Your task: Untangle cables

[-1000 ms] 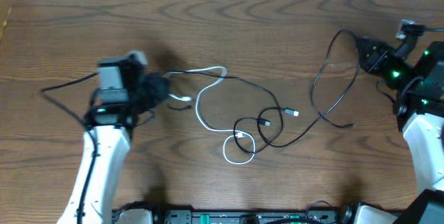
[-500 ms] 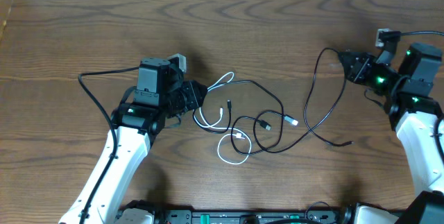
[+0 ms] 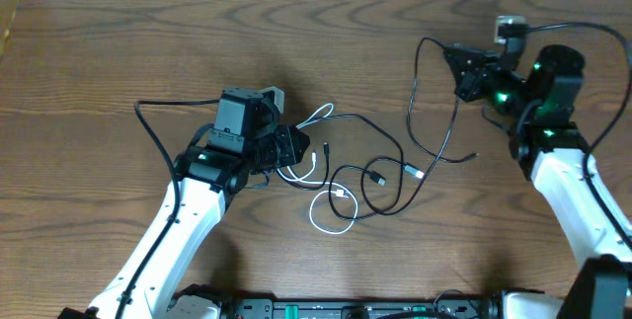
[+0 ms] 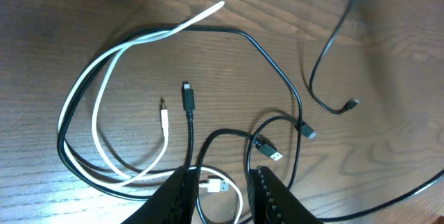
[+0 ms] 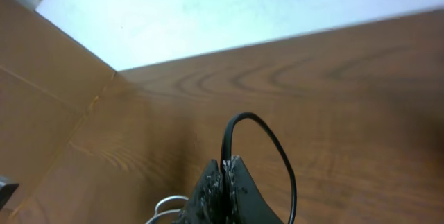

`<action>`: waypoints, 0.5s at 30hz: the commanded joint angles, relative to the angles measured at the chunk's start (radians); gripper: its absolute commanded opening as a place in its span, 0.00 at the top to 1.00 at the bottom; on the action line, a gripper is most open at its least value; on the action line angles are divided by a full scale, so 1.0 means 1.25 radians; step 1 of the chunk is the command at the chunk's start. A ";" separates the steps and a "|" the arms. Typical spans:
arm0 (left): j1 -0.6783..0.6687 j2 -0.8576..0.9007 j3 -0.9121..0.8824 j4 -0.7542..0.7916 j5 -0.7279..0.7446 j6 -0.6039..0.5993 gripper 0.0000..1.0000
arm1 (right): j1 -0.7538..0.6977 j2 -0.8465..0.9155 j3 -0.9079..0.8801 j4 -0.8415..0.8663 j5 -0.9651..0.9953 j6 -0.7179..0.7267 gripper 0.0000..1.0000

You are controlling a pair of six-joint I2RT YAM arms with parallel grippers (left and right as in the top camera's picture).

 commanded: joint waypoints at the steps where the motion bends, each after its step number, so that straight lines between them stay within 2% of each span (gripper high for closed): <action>1: -0.002 0.005 -0.004 -0.004 -0.010 0.007 0.71 | 0.007 0.073 0.043 -0.010 0.009 0.017 0.99; 6: -0.002 0.005 -0.004 -0.027 -0.011 0.008 0.71 | 0.009 0.180 0.120 -0.060 -0.062 -0.010 0.99; 11: -0.002 0.005 -0.005 -0.051 -0.011 0.011 0.71 | 0.009 0.202 0.175 -0.121 -0.068 -0.025 0.99; 12: -0.002 0.005 -0.005 -0.051 -0.012 0.012 0.71 | 0.009 0.201 0.184 -0.137 -0.071 -0.033 0.89; 13: -0.002 0.005 -0.005 -0.050 -0.016 0.013 0.71 | 0.010 0.201 0.194 -0.158 -0.073 -0.042 0.72; 14: -0.002 0.005 -0.005 -0.050 -0.024 0.013 0.71 | 0.010 0.200 0.203 -0.179 -0.073 -0.050 0.61; 15: -0.002 0.005 -0.005 -0.050 -0.030 0.013 0.71 | 0.011 0.199 0.213 -0.205 -0.073 -0.062 0.61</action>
